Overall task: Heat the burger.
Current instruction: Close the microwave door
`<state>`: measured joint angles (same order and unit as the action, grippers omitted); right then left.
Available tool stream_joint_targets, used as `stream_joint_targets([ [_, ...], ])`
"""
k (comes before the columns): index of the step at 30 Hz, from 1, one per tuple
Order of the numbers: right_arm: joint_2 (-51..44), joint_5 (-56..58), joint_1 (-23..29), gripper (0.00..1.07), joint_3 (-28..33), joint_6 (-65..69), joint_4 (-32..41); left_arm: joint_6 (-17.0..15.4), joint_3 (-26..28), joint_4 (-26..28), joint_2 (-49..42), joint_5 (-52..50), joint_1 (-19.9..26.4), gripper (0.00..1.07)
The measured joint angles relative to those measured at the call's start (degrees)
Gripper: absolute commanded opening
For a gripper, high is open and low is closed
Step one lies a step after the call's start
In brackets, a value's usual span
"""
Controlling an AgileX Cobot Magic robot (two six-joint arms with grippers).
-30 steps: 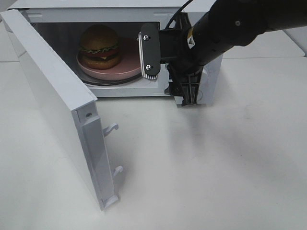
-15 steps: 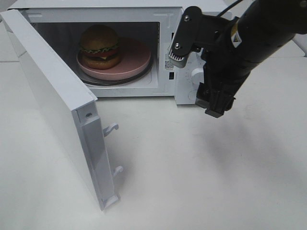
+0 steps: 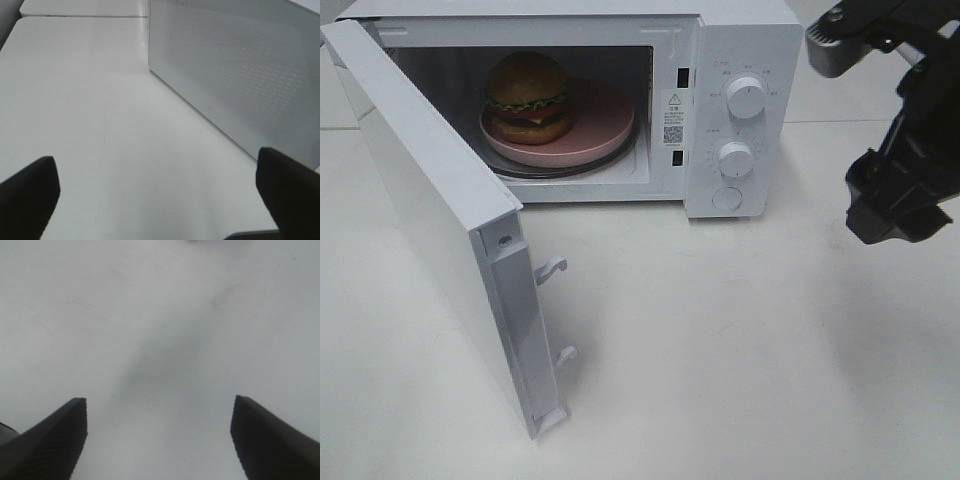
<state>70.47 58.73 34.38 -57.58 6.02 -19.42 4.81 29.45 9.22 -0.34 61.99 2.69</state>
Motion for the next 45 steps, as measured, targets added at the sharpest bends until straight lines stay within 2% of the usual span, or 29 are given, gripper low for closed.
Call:
stream_joint_targets([
  [15, -11.86, 6.07, 0.0, 0.76, 0.29, 1.38, 4.93, 0.0, 0.0, 0.0, 0.0, 0.0, 0.0, 1.02],
  [18, -15.36, 5.84, 0.0, 0.76, 2.35, 1.38, 5.04, 0.0, 0.0, 0.0, 0.0, 0.0, 0.0, 1.02],
  [19, -18.05, 5.67, 0.0, 0.76, 5.21, 1.49, 5.04, 0.0, 0.0, 0.0, 0.0, 0.0, 0.0, 1.02],
  [20, -18.05, 5.67, 0.0, 0.76, 5.21, 1.49, 5.04, 0.0, 0.0, 0.0, 0.0, 0.0, 0.0, 1.02],
  [21, -20.8, 5.44, 0.0, 0.76, 8.48, 1.78, 5.04, 0.0, 0.0, 0.0, 0.0, 0.0, 0.0, 1.02],
  [25, -24.29, 4.18, -0.74, 0.76, 12.26, 1.89, 5.5, 0.0, 0.0, 0.0, 0.0, 0.0, 0.0, 1.02],
  [26, -27.16, 2.81, -2.58, 0.76, 14.73, 1.89, 5.73, 0.0, 0.0, 0.0, 0.0, 0.0, 0.0, 1.02],
  [28, -28.82, 2.52, -3.5, 0.76, 15.81, 1.89, 5.84, 0.0, 0.0, 0.0, 0.0, 0.0, 0.0, 1.02],
  [29, -31.91, 1.66, -6.19, 0.76, 17.48, 1.89, 5.84, 0.0, 0.0, 0.0, 0.0, 0.0, 0.0, 1.02],
  [39, -47.5, 1.03, -15.93, 0.76, 23.2, 1.83, 6.59, 0.0, 0.0, 0.0, 0.0, 0.0, 0.0, 1.02],
  [41, -53.46, 1.03, -19.88, 0.76, 25.27, -0.06, 9.0, 0.0, 0.0, 0.0, 0.0, 0.0, 0.0, 1.02],
  [45, -58.04, 0.57, -22.57, 0.76, 26.7, -3.5, 11.29, 0.0, 0.0, 0.0, 0.0, 0.0, 0.0, 1.02],
])
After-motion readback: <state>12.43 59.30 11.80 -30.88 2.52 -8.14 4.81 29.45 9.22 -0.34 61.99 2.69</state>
